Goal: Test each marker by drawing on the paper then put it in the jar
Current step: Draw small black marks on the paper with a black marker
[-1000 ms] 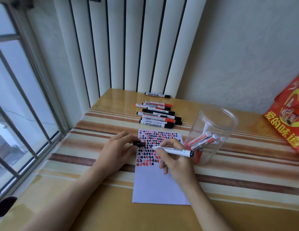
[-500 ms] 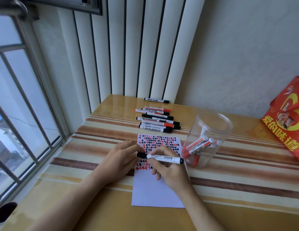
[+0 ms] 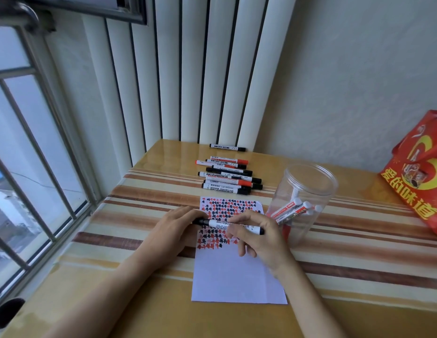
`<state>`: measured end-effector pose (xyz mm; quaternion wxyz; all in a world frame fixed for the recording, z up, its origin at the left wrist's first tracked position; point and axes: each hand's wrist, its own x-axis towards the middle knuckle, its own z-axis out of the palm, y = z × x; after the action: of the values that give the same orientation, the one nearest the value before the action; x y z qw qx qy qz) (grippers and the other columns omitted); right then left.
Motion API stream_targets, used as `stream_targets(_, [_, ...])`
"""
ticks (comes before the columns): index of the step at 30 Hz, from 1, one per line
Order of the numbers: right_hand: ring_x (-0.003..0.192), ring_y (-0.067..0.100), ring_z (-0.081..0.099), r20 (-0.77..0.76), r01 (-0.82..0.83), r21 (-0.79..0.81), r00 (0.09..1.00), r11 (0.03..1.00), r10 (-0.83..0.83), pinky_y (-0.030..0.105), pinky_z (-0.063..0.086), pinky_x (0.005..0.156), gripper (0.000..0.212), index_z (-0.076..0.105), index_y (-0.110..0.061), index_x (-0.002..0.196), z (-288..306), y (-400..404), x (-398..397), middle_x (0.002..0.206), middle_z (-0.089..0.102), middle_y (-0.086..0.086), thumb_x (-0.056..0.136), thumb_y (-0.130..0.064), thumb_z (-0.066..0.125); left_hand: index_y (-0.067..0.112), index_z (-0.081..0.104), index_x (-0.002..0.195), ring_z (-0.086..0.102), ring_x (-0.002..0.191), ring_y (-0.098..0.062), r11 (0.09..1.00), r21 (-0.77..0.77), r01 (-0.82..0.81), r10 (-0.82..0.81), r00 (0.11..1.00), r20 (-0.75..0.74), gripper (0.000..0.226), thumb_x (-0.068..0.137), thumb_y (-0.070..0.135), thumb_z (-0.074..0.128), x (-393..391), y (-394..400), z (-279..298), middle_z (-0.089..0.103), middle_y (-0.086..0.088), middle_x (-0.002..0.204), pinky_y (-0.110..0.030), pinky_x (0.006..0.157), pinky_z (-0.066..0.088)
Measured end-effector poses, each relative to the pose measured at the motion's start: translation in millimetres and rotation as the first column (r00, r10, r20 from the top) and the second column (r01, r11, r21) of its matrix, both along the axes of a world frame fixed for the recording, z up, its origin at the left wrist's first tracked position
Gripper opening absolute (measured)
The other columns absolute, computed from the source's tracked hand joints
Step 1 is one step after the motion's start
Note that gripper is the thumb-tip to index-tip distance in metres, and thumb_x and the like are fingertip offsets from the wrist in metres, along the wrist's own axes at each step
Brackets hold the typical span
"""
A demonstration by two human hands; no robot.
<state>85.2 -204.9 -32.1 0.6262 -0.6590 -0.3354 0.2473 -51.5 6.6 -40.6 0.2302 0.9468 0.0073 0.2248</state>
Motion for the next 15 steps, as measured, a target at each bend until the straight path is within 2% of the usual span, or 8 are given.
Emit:
stream_targets(2, [0.051, 0.020, 0.066, 0.067, 0.023, -0.071, 0.998, 0.997, -0.018, 0.026, 0.042, 0.045, 0.025, 0.080, -0.028, 0.097, 1, -4, 5, 0.094, 0.081, -0.002, 0.080, -0.045, 0.087, 0.016, 0.063, 0.120, 0.057, 0.100, -0.019, 0.998, 0.060, 0.007, -0.006, 1.000, -0.021, 0.038, 0.100, 0.035, 0.037, 2, -1, 0, 0.063, 0.004, 0.110, -0.035, 0.084, 0.048])
stream_targets(4, [0.058, 0.015, 0.070, 0.162, 0.068, -0.134, 0.986, 0.989, -0.046, 0.026, 0.048, 0.056, 0.013, 0.080, -0.031, 0.096, -2, -5, 9, 0.099, 0.081, -0.009, 0.085, -0.037, 0.085, 0.016, 0.062, 0.115, 0.053, 0.096, -0.017, 0.993, 0.116, 0.011, -0.008, 1.000, -0.022, 0.035, 0.101, 0.037, 0.037, 4, -1, -3, 0.061, 0.005, 0.105, -0.033, 0.082, 0.046])
stream_targets(6, [0.083, 0.003, 0.074, 0.298, 0.100, -0.179, 0.954, 0.979, -0.043, 0.021, 0.051, 0.073, 0.010, 0.077, -0.034, 0.096, -7, -4, 9, 0.101, 0.079, -0.015, 0.088, -0.033, 0.083, 0.016, 0.057, 0.108, 0.047, 0.090, -0.016, 0.990, 0.140, 0.020, -0.015, 0.999, -0.041, 0.032, 0.104, 0.038, 0.034, 5, -2, -6, 0.056, 0.006, 0.100, -0.034, 0.080, 0.044])
stream_targets(8, [0.105, 0.003, 0.070, 0.390, 0.092, -0.189, 0.921, 0.978, -0.011, 0.019, 0.056, 0.083, 0.016, 0.072, -0.035, 0.099, -11, -1, 4, 0.104, 0.075, -0.017, 0.088, -0.032, 0.083, 0.016, 0.051, 0.100, 0.042, 0.085, -0.015, 0.990, 0.139, 0.024, -0.015, 0.998, -0.060, 0.032, 0.106, 0.038, 0.029, 5, -1, -8, 0.051, 0.008, 0.095, -0.035, 0.079, 0.042])
stream_targets(11, [0.101, 0.010, 0.071, 0.462, 0.088, -0.162, 0.887, 0.983, -0.003, 0.028, 0.062, 0.078, 0.020, 0.070, -0.033, 0.101, -17, 1, -1, 0.099, 0.072, -0.014, 0.088, -0.026, 0.083, 0.014, 0.048, 0.094, 0.041, 0.082, -0.016, 0.990, 0.135, 0.032, -0.023, 0.998, -0.066, 0.029, 0.106, 0.034, 0.029, 6, 0, -8, 0.051, 0.006, 0.092, -0.035, 0.077, 0.041])
stream_targets(15, [0.086, 0.007, 0.071, 0.499, 0.138, -0.121, 0.865, 0.983, -0.060, 0.016, 0.052, 0.069, 0.014, 0.073, -0.025, 0.096, -19, 3, -2, 0.091, 0.073, -0.016, 0.087, -0.026, 0.084, 0.012, 0.048, 0.091, 0.042, 0.080, -0.019, 0.988, 0.145, 0.059, -0.049, 0.996, -0.070, 0.024, 0.104, 0.026, 0.034, 7, 0, -8, 0.053, 0.001, 0.090, -0.037, 0.075, 0.041])
